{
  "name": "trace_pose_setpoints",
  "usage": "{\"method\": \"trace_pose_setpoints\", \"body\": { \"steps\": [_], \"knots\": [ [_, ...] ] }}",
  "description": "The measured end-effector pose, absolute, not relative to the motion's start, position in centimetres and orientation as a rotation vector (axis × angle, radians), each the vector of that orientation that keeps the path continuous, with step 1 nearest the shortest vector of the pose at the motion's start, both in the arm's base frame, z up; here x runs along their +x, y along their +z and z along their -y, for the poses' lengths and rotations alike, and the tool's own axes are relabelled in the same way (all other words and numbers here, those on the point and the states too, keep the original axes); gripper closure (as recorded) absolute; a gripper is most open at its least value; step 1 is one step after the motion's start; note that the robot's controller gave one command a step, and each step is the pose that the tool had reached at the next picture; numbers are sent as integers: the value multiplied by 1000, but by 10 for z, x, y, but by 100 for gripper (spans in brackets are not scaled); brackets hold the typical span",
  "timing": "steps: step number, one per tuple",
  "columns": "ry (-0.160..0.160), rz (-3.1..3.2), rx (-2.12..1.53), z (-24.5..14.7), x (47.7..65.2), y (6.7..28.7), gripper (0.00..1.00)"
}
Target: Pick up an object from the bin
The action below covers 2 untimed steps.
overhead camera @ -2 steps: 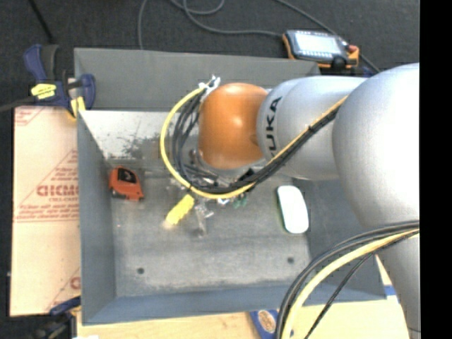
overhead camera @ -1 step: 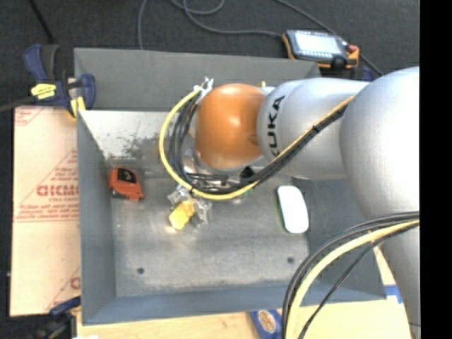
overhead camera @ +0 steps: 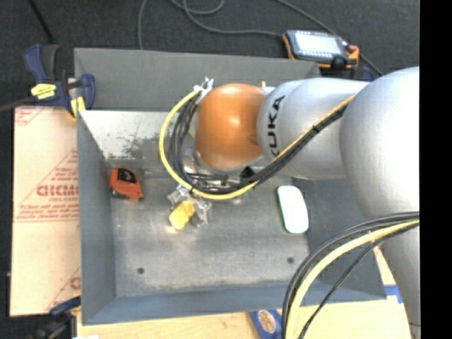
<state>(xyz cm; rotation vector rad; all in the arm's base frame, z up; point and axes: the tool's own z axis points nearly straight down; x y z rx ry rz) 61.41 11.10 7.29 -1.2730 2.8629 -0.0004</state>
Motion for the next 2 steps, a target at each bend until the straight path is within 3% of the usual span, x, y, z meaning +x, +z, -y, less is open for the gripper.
{"method": "trace_pose_setpoints", "body": {
  "steps": [2],
  "knots": [
    [1,-2868,-1272,-111,613,85,100]
  ]
}}
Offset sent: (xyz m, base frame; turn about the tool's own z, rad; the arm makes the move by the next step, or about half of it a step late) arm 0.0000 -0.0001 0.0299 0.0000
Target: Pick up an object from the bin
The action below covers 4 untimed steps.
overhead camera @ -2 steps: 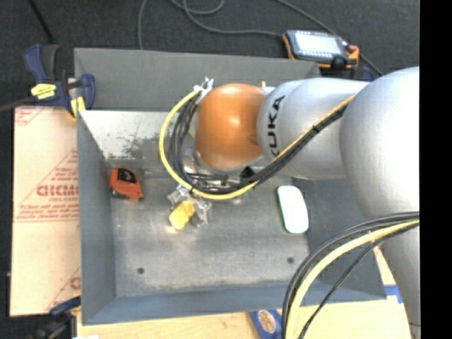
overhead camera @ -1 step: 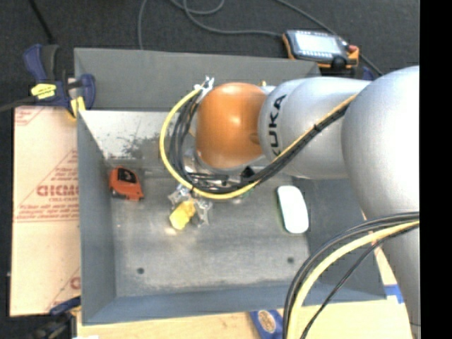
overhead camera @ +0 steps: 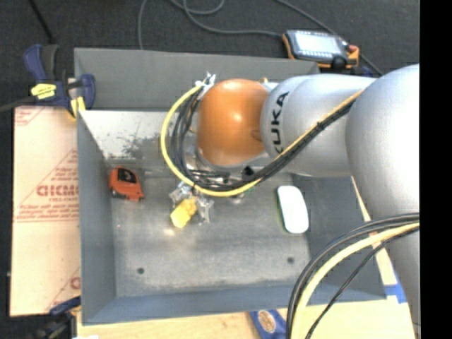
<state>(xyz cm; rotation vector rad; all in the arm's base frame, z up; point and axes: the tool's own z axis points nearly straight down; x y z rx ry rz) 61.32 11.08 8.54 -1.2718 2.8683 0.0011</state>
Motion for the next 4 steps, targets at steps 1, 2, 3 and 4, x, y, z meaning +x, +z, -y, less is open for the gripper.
{"method": "trace_pose_setpoints", "body": {
  "steps": [1,2,3,4],
  "knots": [
    [0,-2867,-1269,-111,614,94,100],
    [-1,-2866,-1266,-111,615,100,100],
    [2,-2874,-1268,-110,613,109,100],
    [1,-2875,-1265,-110,614,129,100]
  ]
}}
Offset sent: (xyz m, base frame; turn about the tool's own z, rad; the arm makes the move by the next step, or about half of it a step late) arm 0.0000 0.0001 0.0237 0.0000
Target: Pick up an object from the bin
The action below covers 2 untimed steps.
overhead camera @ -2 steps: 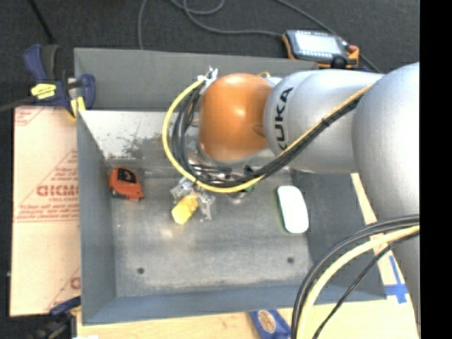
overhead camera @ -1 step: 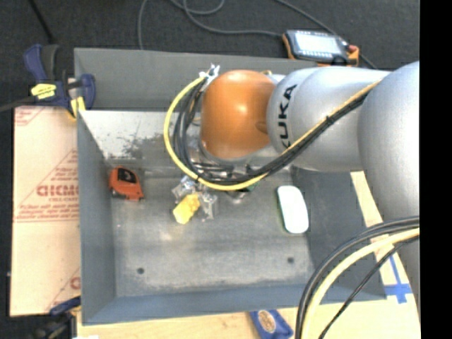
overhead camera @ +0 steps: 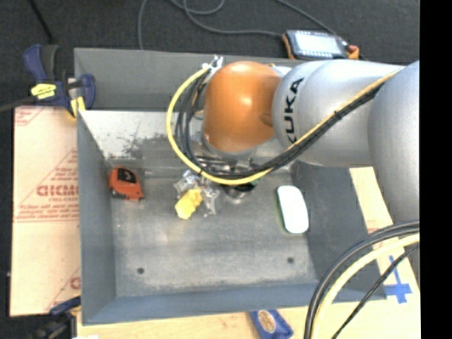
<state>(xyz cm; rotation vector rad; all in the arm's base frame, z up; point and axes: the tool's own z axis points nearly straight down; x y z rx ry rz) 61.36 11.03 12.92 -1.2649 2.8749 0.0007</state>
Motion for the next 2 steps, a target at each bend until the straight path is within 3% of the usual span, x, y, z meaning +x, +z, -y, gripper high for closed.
{"method": "trace_pose_setpoints", "body": {
  "steps": [2],
  "knots": [
    [-2,-2871,-1258,-110,615,148,100]
  ]
}}
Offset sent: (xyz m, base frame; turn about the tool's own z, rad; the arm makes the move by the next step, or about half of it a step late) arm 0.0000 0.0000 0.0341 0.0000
